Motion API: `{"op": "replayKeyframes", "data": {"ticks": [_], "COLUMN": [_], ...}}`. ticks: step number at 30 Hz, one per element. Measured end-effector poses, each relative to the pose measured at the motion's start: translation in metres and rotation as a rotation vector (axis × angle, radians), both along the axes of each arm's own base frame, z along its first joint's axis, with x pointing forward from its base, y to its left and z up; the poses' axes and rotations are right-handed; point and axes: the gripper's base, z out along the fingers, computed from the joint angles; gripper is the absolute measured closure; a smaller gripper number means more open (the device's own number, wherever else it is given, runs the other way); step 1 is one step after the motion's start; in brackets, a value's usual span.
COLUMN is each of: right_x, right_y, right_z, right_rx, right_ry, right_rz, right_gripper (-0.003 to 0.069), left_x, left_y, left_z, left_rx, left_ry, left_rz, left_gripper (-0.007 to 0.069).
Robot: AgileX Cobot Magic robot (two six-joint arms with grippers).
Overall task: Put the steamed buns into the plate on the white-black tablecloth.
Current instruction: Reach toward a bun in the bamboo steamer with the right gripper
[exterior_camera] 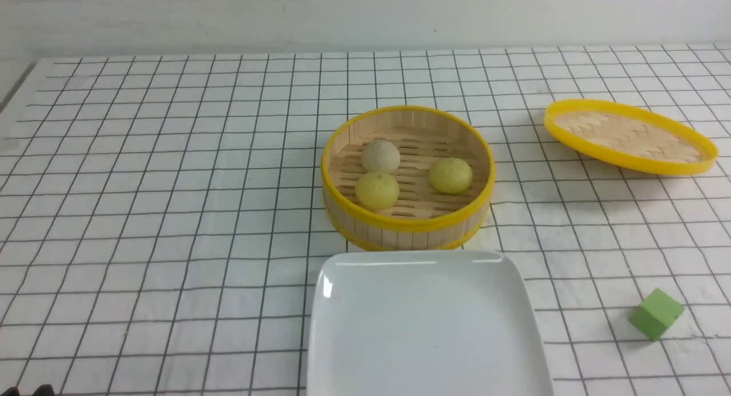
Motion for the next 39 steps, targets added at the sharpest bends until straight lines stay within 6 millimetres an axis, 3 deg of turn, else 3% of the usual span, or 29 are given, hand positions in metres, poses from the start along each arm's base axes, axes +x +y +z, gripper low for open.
{"op": "replayKeyframes", "data": {"ticks": [33,35,39], "right_x": [0.0000,0.0002,0.0005], "right_y": [0.0004,0.0024,0.0093], "right_z": [0.0001,0.0010,0.0018], "right_rx": [0.010,0.078,0.366], "right_ry": [-0.001,-0.009,-0.008], "right_rz": [0.001,0.002,-0.008], "right_gripper": [0.0417,0.0417,0.0417], "left_x": [0.0000,0.0000,0.0000], "left_y": [0.0000,-0.0008,-0.0060], "left_z": [0.0000,0.0000,0.0003], "left_rx": [-0.004,-0.055,-0.366], "left_ry": [0.000,0.000,0.005], "left_rz": [0.001,0.007,0.043], "left_gripper": [0.0384,0.0384,0.0384]}}
